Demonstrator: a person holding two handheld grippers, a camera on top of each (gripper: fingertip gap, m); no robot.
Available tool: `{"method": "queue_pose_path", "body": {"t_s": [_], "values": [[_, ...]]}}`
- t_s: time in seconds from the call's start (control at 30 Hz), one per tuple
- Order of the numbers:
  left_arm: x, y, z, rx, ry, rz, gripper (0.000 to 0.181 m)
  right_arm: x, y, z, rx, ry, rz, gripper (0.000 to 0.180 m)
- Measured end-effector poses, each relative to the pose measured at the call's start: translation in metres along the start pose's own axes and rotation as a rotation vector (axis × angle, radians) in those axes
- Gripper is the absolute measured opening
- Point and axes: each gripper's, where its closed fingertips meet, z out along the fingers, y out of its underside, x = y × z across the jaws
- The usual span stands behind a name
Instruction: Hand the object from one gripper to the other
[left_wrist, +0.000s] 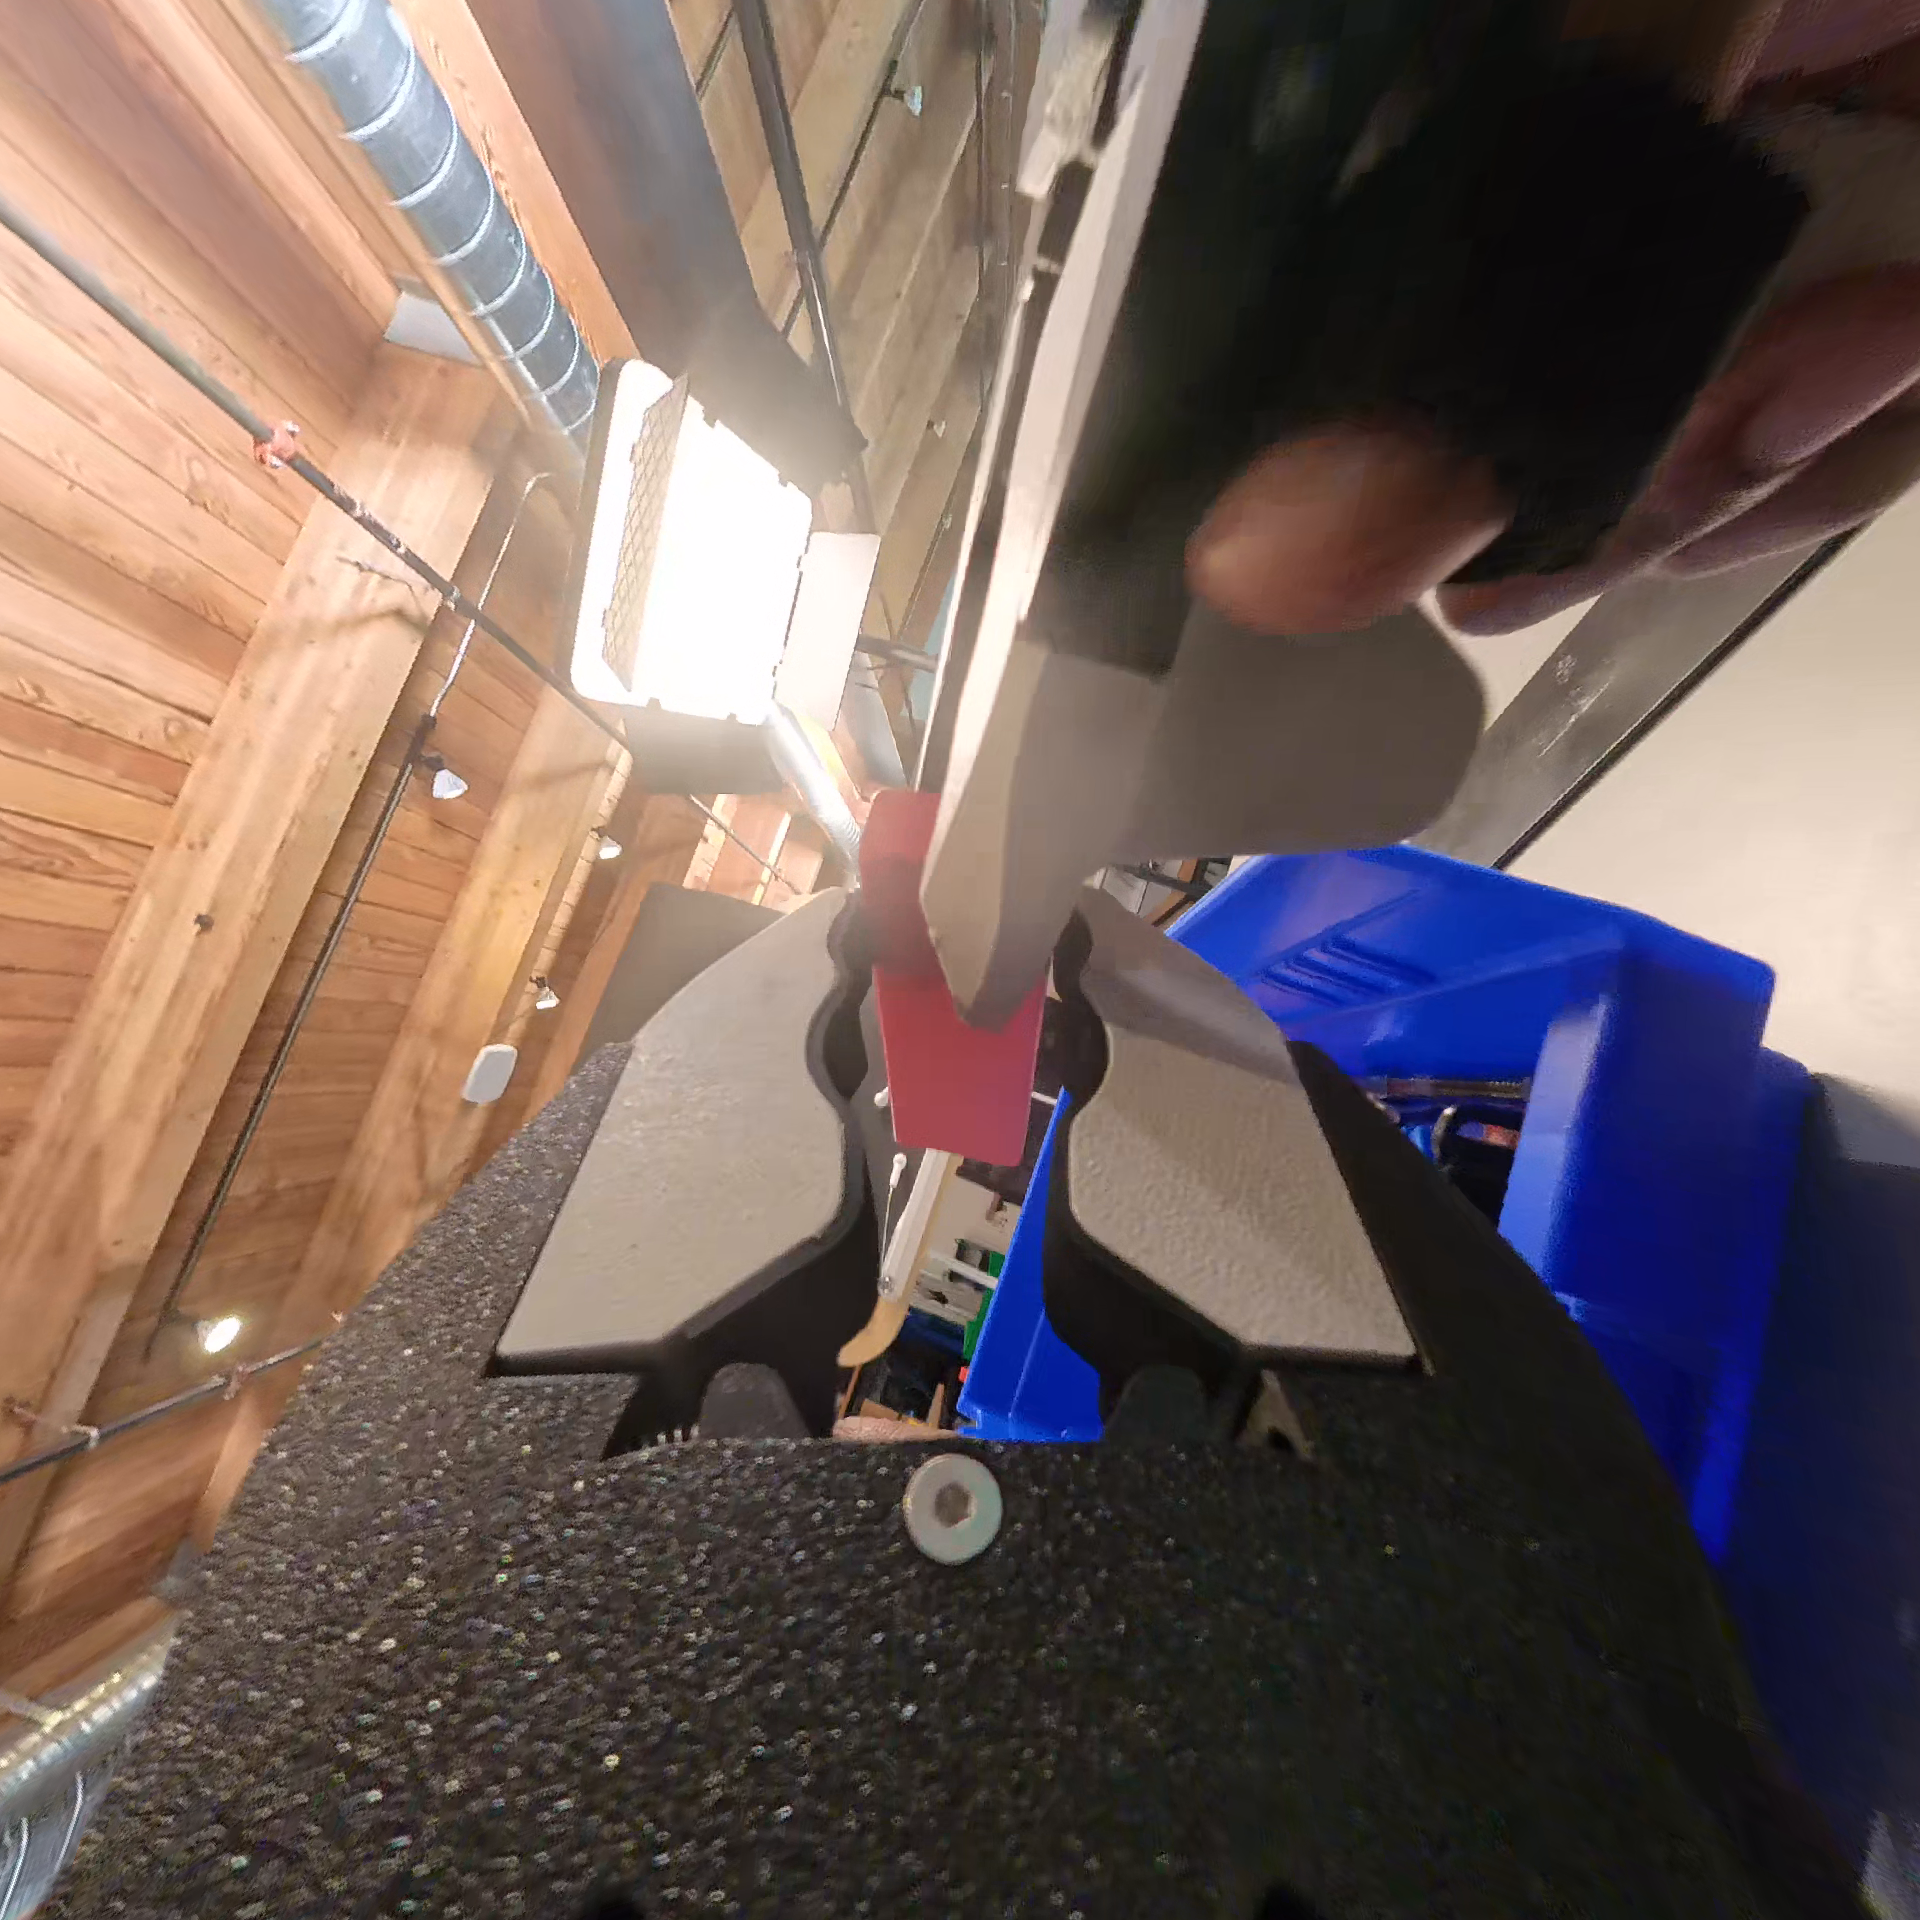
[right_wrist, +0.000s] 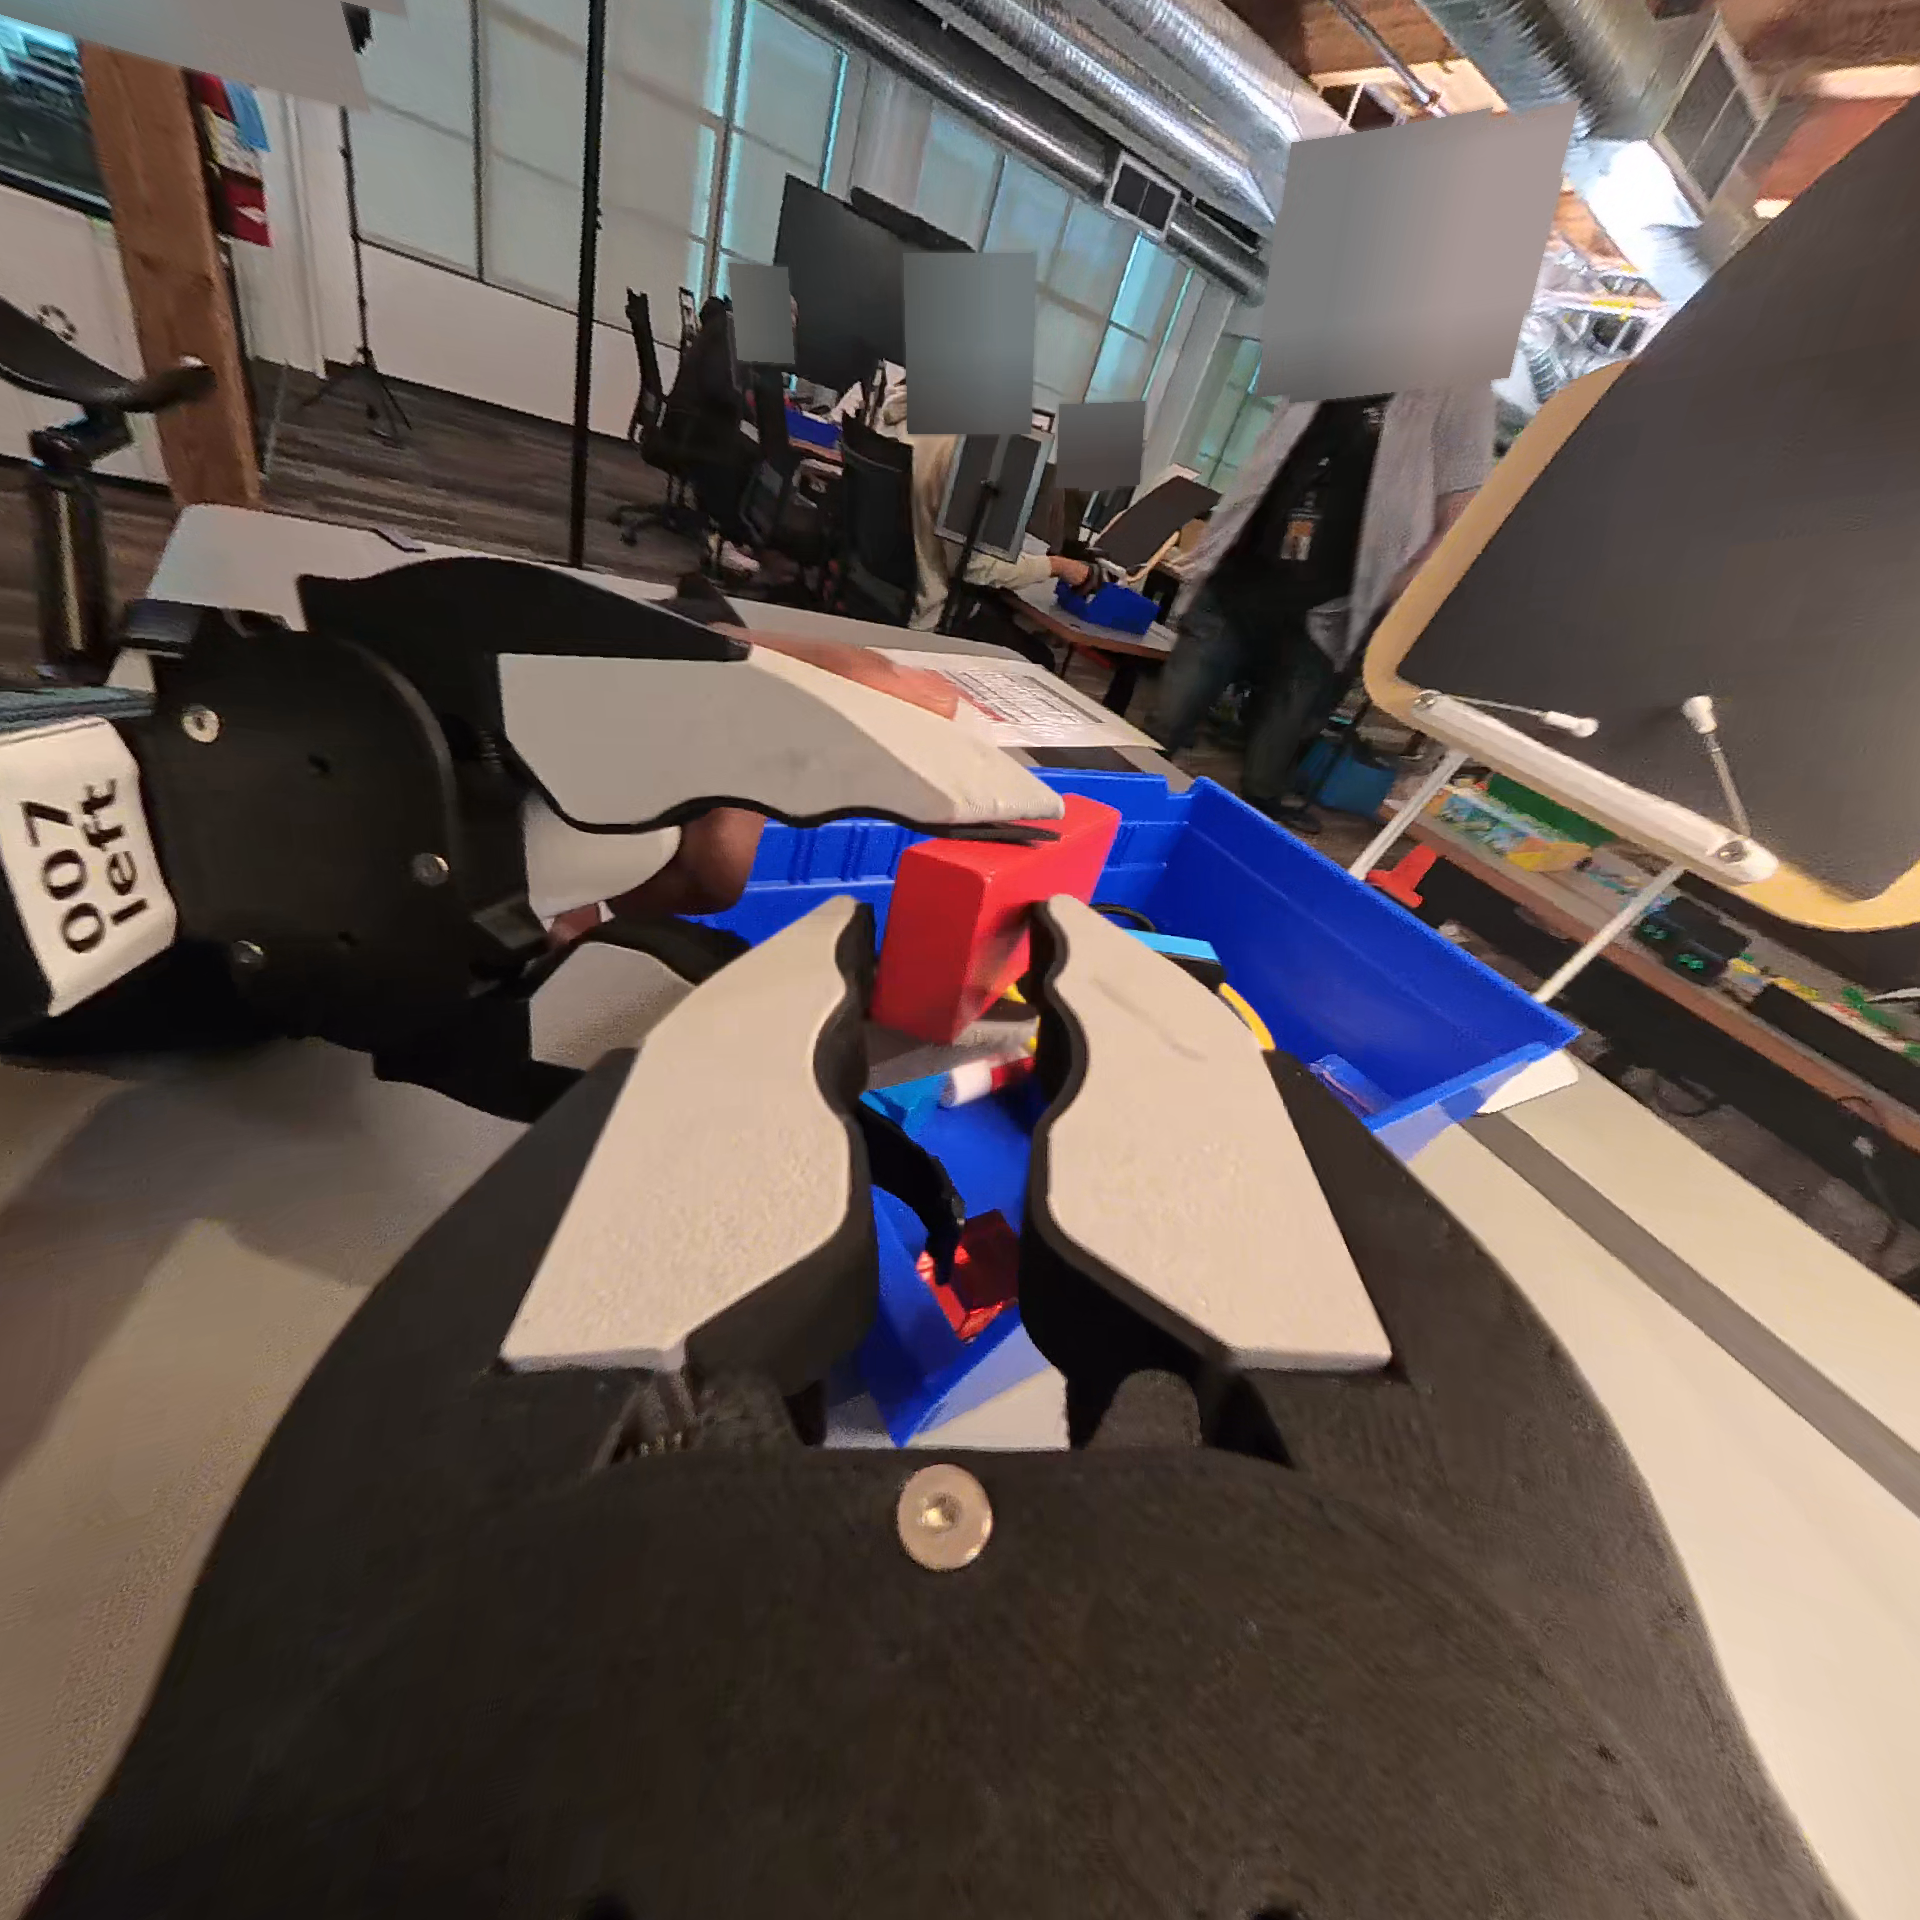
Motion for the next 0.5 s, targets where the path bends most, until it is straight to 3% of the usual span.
{"method": "queue_pose_path", "body": {"t_s": [0.1, 0.23, 0.5], "values": [[0.001, -0.002, 0.0, 0.021, 0.009, -0.023, 0.034, 0.006, 0.002, -0.002, -0.009, 0.033, -0.056, 0.015], [-0.004, -0.005, -0.001, 0.088, 0.075, -0.267, 0.052, 0.018, 0.0, -0.009, 0.016, 0.035, -0.054, 0.016], [-0.034, -0.01, -0.007, 0.302, 0.332, -1.069, 0.067, 0.017, -0.042, -0.046, 0.361, -0.212, 0.12, 0.016]]}}
